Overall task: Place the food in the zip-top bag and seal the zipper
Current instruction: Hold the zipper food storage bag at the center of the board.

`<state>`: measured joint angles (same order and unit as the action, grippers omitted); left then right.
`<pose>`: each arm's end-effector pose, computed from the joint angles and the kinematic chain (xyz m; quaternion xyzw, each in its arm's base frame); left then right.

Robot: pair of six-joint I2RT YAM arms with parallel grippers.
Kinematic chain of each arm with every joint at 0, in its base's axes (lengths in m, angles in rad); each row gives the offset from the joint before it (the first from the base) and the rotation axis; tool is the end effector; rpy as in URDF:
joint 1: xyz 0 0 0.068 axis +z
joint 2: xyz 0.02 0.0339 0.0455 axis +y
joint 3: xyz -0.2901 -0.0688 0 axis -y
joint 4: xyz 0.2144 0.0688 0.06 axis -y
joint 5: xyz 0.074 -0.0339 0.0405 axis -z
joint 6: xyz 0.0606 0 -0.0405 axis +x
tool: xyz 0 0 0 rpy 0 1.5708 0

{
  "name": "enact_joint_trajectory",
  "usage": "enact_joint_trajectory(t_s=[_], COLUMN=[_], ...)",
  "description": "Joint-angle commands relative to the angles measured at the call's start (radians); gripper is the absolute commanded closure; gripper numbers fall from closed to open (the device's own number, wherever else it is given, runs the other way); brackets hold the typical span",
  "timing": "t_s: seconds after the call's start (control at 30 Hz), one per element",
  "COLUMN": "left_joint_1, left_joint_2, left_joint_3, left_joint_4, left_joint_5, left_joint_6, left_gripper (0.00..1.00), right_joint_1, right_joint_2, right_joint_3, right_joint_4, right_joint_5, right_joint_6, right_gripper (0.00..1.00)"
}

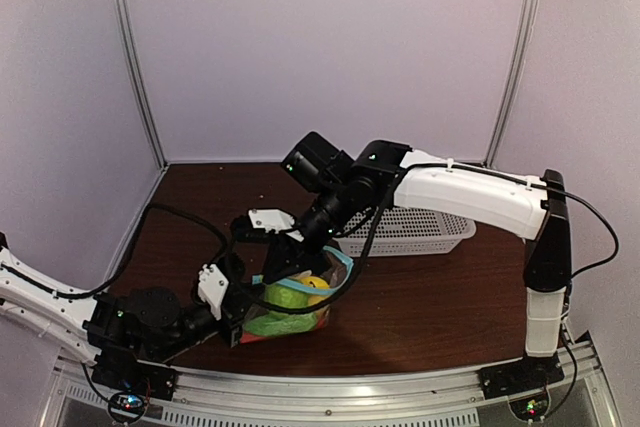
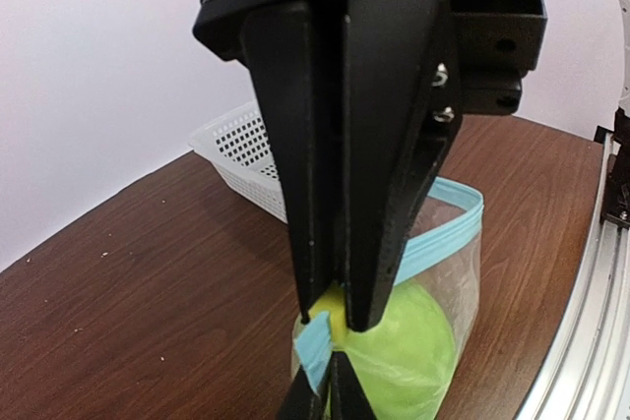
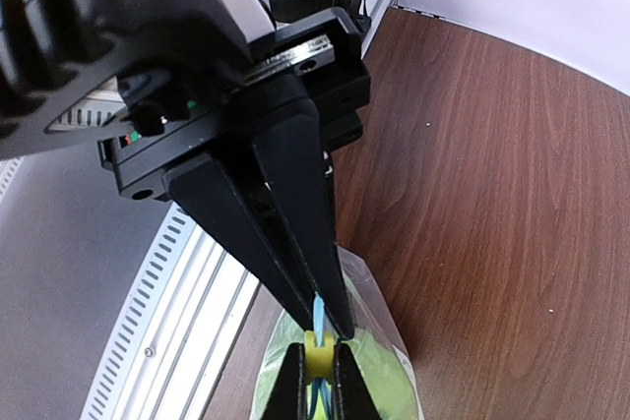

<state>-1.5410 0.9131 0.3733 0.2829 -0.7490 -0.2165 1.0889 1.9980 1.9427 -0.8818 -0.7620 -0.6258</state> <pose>0.0464 -0.1706 0.2543 0.2770 0.7186 -0.2528 0.5857 0.1610 0.3981 0.3306 -0.7428 0.4897 0.4103 0.2004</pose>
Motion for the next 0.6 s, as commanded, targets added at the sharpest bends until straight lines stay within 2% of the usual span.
enact_joint_trajectory(t_s=[0.0,0.07,0.17,0.3,0.57], left_joint_1=[0.009,0.011,0.010,0.013,0.016], left_joint_2=[-0.004,-0.016,-0.032,-0.036,-0.012], left_joint_3=[0.001,-0.006,-0.008,-0.008,-0.006], left_joint_4=[0.033,0.042,0.042,0.048,0.039], left_joint_5=[0.026,0.021,0.011,0.012,0.022], left_joint_6=[0.004,0.005,-0.001,0.001,-0.002], left_gripper=[0.96,0.96,0.89,0.87,1.00], right_joint_1=[0.005,0.005,0.006,0.006,0.008], right_joint_2=[0.016,0.018,0.022,0.026,0.031], right_joint_3=[0.028,0.025,0.025,0.031,0.044], right_joint_4=[-0.013,-0.017,-0.027,-0.029,-0.034], right_joint_5=[0.008,0.012,0.016,0.021,0.018], right_joint_6=[-0.009,-0.011,-0.015,-0.015,-0.009], right_gripper=[1.00,1.00,1.00,1.00,1.00])
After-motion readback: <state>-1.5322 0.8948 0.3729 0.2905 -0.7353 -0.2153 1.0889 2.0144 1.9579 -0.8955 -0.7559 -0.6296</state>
